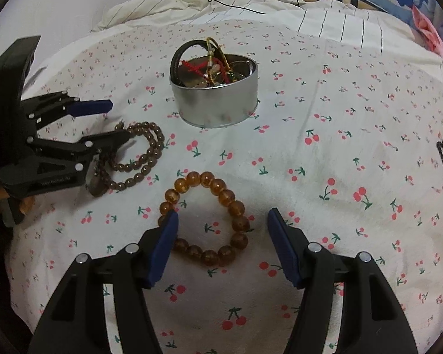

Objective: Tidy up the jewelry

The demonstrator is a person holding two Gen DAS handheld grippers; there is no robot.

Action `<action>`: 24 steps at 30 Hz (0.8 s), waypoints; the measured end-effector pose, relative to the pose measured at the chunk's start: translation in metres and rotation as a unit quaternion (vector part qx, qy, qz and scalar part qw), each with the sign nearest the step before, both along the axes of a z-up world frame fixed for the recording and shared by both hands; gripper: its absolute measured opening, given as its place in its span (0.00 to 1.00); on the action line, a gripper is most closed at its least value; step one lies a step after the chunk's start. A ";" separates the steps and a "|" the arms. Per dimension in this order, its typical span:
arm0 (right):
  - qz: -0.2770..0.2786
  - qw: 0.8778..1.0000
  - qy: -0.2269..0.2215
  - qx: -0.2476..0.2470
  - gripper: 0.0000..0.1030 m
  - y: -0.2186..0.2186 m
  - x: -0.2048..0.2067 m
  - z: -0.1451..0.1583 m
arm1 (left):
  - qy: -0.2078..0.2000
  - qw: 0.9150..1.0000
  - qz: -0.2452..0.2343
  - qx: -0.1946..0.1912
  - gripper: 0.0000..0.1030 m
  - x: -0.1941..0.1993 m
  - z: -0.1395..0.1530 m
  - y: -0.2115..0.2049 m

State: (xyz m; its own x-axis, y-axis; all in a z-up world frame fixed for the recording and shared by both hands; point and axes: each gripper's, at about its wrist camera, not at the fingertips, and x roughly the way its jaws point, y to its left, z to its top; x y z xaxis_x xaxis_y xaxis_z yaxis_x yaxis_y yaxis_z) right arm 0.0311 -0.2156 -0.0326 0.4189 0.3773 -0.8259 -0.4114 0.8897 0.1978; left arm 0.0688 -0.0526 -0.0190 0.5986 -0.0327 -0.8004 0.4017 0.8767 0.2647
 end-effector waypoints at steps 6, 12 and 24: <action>-0.005 1.000 0.003 0.018 0.60 -0.003 0.001 0.001 | -0.020 1.000 -0.007 0.003 0.54 -0.004 0.006 -0.003; -0.016 1.000 -0.007 -0.004 0.52 -0.002 0.002 0.000 | -0.007 1.000 -0.009 -0.001 0.60 -0.001 0.001 -0.006; -0.012 0.999 -0.014 -0.046 0.17 -0.013 0.001 0.008 | 0.105 0.983 0.045 -0.144 0.76 0.025 -0.013 0.028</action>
State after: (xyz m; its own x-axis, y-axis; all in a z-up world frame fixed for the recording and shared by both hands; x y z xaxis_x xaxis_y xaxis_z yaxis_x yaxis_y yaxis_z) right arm 0.0323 -0.2285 -0.0241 0.4504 0.2898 -0.8445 -0.3947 0.9130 0.1028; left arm 0.0934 -0.0243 -0.0318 0.4321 -0.2307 -0.8718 0.3388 0.9374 -0.0802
